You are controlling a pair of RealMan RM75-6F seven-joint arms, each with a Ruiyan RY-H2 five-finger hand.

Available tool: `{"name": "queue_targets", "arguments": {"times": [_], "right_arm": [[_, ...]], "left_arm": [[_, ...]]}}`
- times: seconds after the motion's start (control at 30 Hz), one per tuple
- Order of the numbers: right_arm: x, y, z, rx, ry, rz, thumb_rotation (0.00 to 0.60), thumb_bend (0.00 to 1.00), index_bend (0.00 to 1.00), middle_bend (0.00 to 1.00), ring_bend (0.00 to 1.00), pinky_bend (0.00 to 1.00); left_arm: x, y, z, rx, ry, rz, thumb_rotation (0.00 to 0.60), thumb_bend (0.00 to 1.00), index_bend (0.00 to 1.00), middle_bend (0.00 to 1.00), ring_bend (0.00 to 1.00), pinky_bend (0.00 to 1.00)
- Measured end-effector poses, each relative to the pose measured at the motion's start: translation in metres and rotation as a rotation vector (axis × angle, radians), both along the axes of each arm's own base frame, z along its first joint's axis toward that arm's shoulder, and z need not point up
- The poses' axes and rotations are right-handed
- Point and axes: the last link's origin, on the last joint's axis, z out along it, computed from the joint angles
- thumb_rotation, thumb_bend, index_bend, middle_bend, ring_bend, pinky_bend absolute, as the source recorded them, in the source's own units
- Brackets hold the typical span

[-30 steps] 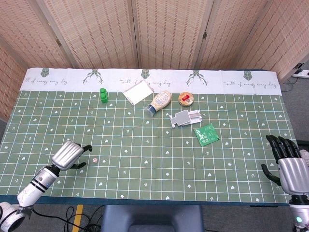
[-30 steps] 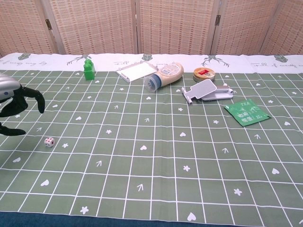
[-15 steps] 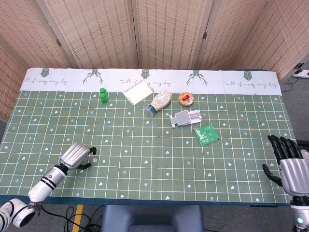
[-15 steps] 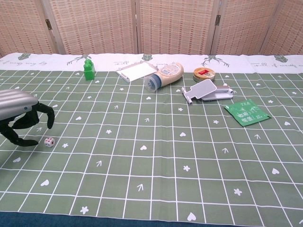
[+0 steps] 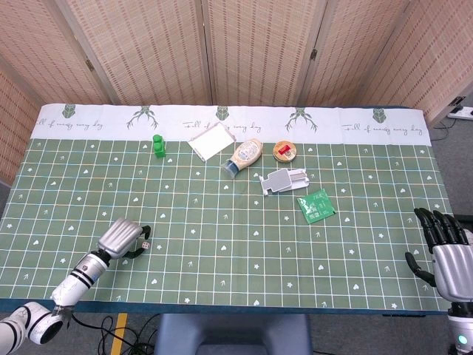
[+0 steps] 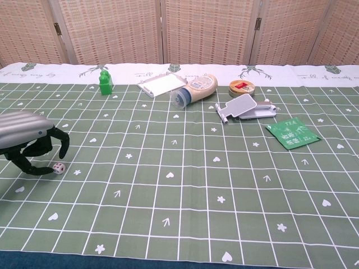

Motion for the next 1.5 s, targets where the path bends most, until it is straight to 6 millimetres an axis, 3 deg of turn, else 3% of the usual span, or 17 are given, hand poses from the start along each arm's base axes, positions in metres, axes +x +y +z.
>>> {"name": "queue_targets", "arguments": {"times": [0.33, 0.8, 1.1, 1.2, 1.27, 1.33, 1.5], "right_arm": [[-0.002, 0.002, 0.002, -0.009, -0.004, -0.007, 0.6, 0.24, 0.0, 0.12, 0.09, 0.13], [-0.003, 0.002, 0.003, -0.016, -0.009, -0.007, 0.6, 0.24, 0.0, 0.12, 0.09, 0.13], [-0.004, 0.001, 0.005, -0.019, -0.008, -0.005, 0.6, 0.24, 0.0, 0.12, 0.09, 0.13], [-0.006, 0.002, 0.004, -0.02, -0.011, -0.014, 0.6, 0.24, 0.0, 0.12, 0.09, 0.13], [-0.008, 0.002, 0.004, -0.02, -0.015, -0.02, 0.6, 0.24, 0.0, 0.12, 0.09, 0.13], [-0.009, 0.002, 0.004, -0.019, -0.017, -0.022, 0.6, 0.24, 0.0, 0.12, 0.09, 0.13], [-0.01, 0.002, 0.005, -0.024, -0.019, -0.027, 0.6, 0.24, 0.0, 0.12, 0.09, 0.13]], "left_arm": [[-0.002, 0.0, -0.005, -0.01, 0.007, 0.021, 0.6, 0.31, 0.51, 0.94, 0.78, 0.9], [-0.003, 0.003, -0.007, 0.001, -0.012, 0.038, 0.6, 0.4, 0.58, 0.95, 0.79, 0.91], [0.01, 0.012, 0.009, 0.03, -0.11, 0.038, 0.6, 0.4, 0.58, 0.95, 0.79, 0.91], [0.019, 0.018, 0.018, 0.07, -0.17, 0.022, 0.6, 0.39, 0.48, 0.95, 0.79, 0.91], [0.028, 0.022, 0.026, 0.114, -0.247, 0.012, 0.6, 0.36, 0.25, 0.93, 0.78, 0.91], [0.039, 0.027, 0.038, 0.176, -0.359, -0.005, 0.6, 0.28, 0.12, 0.91, 0.77, 0.91], [0.056, 0.031, 0.061, 0.298, -0.545, -0.061, 0.6, 0.21, 0.07, 0.9, 0.76, 0.9]]}}
